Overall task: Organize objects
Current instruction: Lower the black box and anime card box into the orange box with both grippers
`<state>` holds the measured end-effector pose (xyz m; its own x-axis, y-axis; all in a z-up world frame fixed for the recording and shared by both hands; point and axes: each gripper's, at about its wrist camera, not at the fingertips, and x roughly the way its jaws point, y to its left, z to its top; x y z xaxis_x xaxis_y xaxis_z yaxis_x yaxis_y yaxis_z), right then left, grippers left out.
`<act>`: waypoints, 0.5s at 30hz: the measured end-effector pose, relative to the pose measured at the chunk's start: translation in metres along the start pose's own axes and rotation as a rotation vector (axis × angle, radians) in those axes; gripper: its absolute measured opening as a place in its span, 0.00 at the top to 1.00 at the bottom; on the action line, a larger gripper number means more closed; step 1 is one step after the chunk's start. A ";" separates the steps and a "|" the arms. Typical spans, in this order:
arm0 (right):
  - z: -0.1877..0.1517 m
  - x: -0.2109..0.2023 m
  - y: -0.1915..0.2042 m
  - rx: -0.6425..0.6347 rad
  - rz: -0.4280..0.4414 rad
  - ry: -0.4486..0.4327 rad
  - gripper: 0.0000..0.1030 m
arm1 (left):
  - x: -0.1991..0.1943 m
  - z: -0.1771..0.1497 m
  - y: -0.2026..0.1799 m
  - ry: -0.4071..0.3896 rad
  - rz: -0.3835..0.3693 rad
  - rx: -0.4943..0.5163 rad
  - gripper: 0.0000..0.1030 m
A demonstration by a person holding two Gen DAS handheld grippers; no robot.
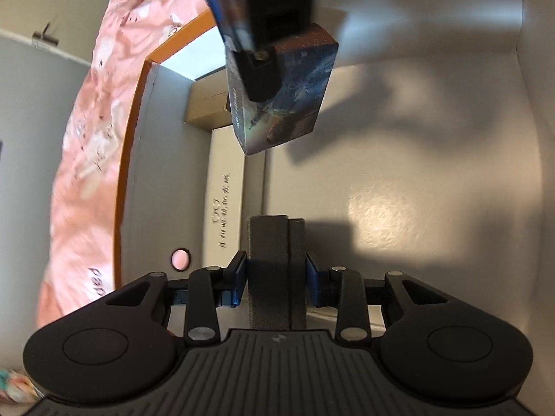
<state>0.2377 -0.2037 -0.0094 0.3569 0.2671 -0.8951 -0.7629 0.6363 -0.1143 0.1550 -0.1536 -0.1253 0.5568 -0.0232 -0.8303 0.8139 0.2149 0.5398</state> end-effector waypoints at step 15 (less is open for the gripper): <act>-0.004 0.025 0.057 -0.542 -0.107 -0.018 0.77 | 0.000 -0.023 0.043 -0.019 -0.269 -0.241 0.40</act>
<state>0.2013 -0.1640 -0.0405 0.4529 0.2371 -0.8594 -0.8886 0.1980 -0.4137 0.1863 -0.1218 -0.1051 0.3333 -0.1282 -0.9341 0.8702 0.4230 0.2525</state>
